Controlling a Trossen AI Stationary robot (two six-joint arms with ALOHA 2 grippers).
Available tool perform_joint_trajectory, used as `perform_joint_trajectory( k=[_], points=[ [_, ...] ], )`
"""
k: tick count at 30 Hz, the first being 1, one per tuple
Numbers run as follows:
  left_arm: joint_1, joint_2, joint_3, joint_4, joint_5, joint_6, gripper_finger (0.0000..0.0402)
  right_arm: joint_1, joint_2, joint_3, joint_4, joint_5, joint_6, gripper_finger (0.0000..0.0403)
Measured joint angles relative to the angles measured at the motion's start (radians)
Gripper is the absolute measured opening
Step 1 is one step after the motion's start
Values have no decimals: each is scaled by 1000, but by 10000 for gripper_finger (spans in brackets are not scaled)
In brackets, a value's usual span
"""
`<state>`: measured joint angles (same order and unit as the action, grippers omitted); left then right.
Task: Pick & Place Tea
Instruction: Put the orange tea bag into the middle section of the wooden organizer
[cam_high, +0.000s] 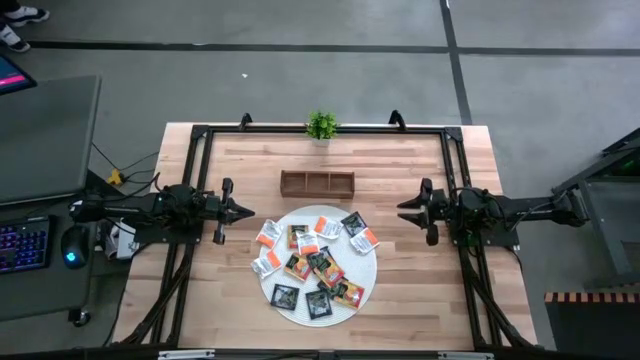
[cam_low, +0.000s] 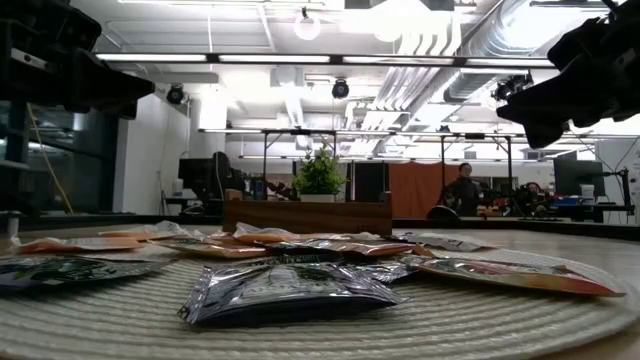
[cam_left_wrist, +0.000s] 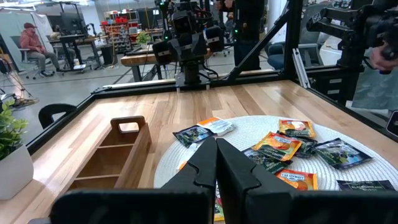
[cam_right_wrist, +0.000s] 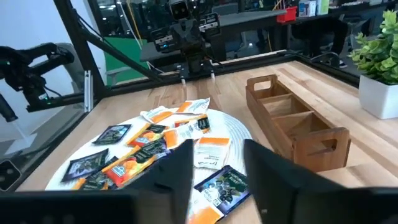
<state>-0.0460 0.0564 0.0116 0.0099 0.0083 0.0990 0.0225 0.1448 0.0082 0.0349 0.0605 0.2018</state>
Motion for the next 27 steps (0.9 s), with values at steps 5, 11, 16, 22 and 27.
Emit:
perform_joint_trajectory(
  k=[5, 11, 16, 22, 27],
  points=[
    [0, 0, 0, 0, 0, 0, 1, 0, 19, 14, -32, 6, 0, 228],
    [0, 0, 0, 0, 0, 0, 1, 0, 88, 91, -101, 46, -21, 272],
    [0, 0, 0, 0, 0, 0, 1, 0, 215, 186, -202, 110, 49, 275],
    [0, 0, 0, 0, 0, 0, 1, 5, 409, 314, -299, 53, 110, 275],
    [0, 0, 0, 0, 0, 0, 1, 46, 596, 425, -353, -58, 162, 275]
  ],
)
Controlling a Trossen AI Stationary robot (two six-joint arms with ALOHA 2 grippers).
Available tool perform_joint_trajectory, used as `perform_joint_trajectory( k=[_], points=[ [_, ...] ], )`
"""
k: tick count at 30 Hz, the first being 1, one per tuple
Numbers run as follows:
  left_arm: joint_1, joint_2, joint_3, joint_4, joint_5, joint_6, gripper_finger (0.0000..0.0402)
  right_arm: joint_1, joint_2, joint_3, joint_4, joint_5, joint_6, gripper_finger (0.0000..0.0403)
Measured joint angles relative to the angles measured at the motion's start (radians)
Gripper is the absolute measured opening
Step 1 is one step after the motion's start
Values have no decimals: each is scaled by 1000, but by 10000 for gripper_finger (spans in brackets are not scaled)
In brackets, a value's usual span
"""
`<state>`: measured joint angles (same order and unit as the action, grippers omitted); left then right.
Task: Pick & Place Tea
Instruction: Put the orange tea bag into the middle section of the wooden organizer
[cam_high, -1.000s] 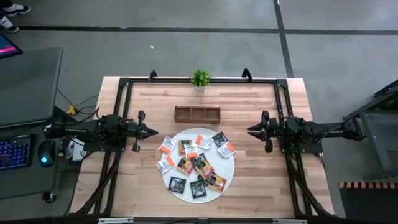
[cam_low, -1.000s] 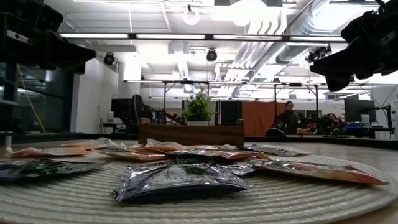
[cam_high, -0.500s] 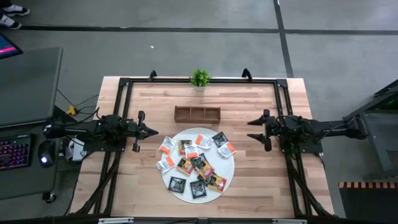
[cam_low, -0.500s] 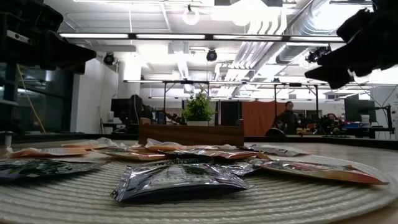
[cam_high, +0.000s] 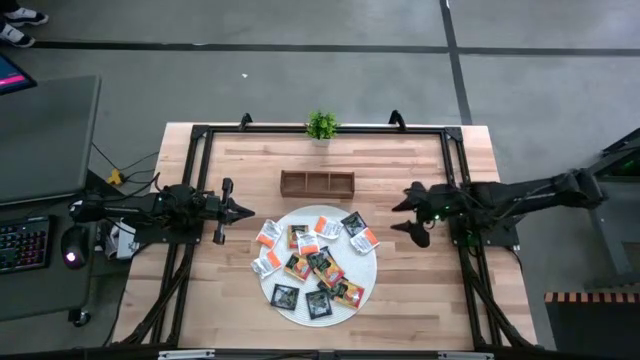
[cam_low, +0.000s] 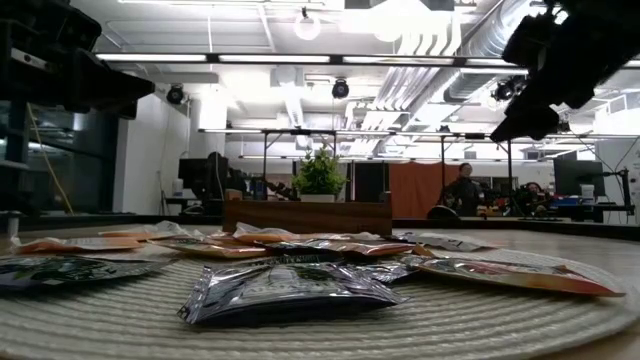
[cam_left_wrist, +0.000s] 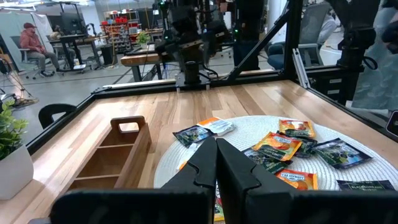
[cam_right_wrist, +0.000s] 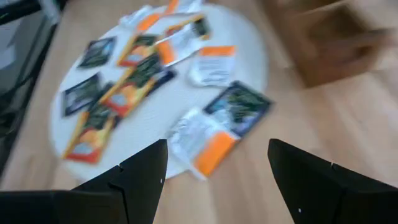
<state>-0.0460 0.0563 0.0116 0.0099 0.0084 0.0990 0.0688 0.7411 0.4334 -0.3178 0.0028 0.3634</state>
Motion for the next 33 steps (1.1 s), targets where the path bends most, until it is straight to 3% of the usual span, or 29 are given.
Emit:
perform_joint_trajectory(
  k=[8, 14, 18, 29, 33],
  points=[
    [0, 0, 0, 0, 0, 0, 1, 64, 285, 142, 5, -45, -105, 275],
    [0, 0, 0, 0, 0, 0, 1, 53, 514, 263, 1, -41, 48, 275],
    [0, 0, 0, 0, 0, 0, 1, 63, 626, 338, -18, -29, 60, 275],
    [0, 0, 0, 0, 0, 0, 1, 171, 767, 531, -314, 306, 95, 275],
    [0, 0, 0, 0, 0, 0, 1, 228, 811, 581, -361, 338, 141, 275]
  ],
)
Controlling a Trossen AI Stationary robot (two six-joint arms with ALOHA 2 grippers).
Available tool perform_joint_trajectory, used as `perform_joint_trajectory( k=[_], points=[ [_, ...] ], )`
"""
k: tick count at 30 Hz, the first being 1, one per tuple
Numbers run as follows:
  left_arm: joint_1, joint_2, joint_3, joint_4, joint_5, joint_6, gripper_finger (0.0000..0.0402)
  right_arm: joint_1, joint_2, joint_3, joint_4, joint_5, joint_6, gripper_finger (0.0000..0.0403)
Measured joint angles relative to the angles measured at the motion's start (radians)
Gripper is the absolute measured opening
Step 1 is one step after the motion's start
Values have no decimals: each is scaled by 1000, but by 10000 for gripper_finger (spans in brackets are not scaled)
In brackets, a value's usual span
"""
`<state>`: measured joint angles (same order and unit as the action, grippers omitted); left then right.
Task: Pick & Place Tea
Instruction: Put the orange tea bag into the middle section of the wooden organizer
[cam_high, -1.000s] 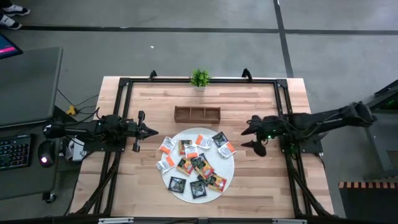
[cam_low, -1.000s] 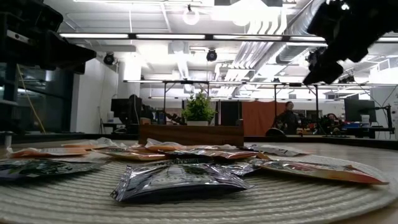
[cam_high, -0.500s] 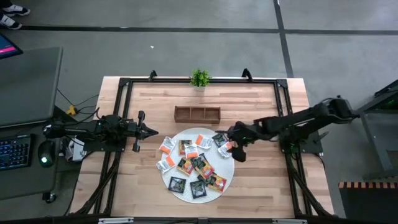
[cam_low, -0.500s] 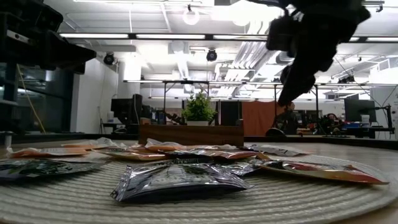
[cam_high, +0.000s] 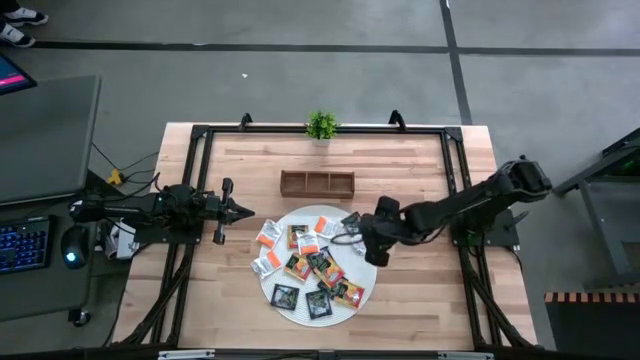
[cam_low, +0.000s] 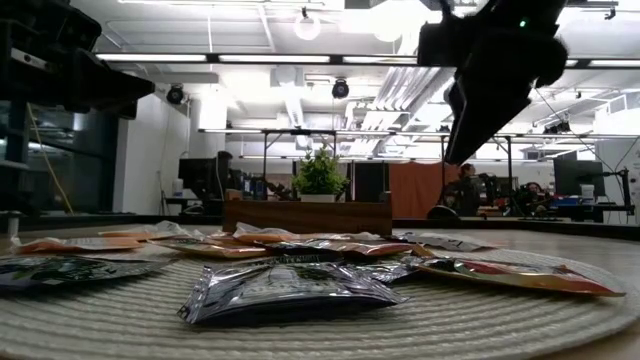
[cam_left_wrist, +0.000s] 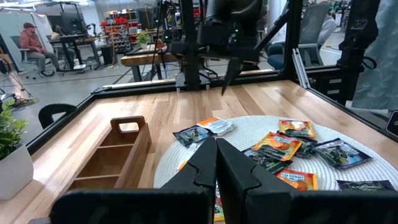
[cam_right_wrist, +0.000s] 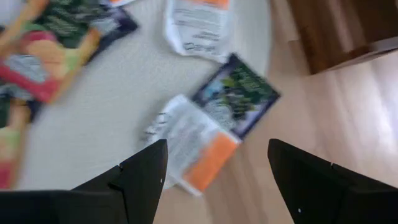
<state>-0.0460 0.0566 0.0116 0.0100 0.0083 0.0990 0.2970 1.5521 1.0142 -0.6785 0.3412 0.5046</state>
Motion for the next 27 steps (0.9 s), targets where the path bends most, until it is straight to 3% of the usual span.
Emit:
perform_joint_trajectory(
  k=[11, 15, 27],
  points=[
    [0, 0, 0, 0, 0, 0, 1, 158, 114, 30, 17, -58, 98, 275],
    [0, 0, 0, 0, 0, 0, 1, 202, 161, 30, 26, 25, 102, 275],
    [0, 0, 0, 0, 0, 0, 1, 172, 265, 30, 139, 39, 167, 275]
  ],
)
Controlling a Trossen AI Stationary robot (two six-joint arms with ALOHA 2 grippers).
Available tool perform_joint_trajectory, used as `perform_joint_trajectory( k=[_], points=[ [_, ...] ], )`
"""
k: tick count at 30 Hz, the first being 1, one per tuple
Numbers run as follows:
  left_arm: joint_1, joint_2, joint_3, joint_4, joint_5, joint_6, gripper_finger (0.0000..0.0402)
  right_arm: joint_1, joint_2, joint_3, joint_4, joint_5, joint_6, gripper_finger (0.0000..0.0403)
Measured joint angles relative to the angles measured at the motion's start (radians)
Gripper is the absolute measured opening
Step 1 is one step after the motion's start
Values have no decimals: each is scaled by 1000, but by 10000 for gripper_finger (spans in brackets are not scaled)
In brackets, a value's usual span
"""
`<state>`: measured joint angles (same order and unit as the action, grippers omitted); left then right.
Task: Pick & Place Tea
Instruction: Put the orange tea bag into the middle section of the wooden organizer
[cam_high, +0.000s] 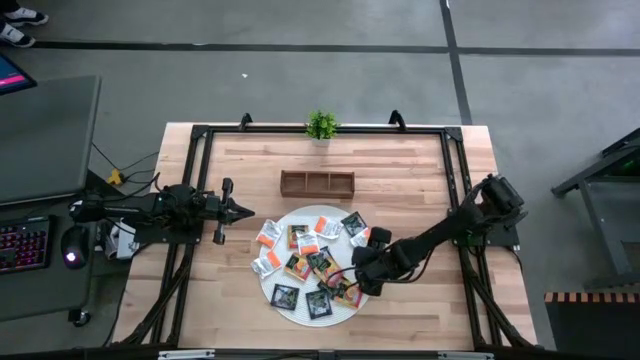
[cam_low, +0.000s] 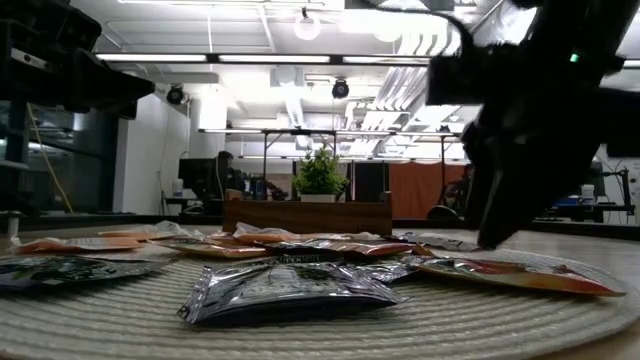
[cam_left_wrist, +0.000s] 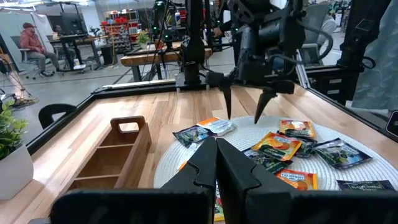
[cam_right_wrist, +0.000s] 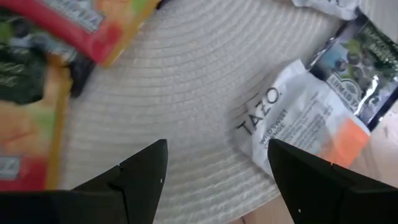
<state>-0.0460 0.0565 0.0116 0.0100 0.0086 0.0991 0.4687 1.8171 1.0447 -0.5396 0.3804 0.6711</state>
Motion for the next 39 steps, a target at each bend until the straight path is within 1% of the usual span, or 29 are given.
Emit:
perform_joint_trajectory(
  k=[7, 14, 31, 39],
  points=[
    [0, 0, 0, 0, 0, 0, 1, -27, 0, 2, -17, 43, 2, 275],
    [0, 0, 0, 0, 0, 0, 1, -54, 0, 2, -59, 40, -9, 275],
    [0, 0, 0, 0, 0, 0, 1, -91, 0, 2, -62, 36, -24, 275],
    [0, 0, 0, 0, 0, 0, 1, -91, 42, 5, -19, -8, -20, 273]
  ],
)
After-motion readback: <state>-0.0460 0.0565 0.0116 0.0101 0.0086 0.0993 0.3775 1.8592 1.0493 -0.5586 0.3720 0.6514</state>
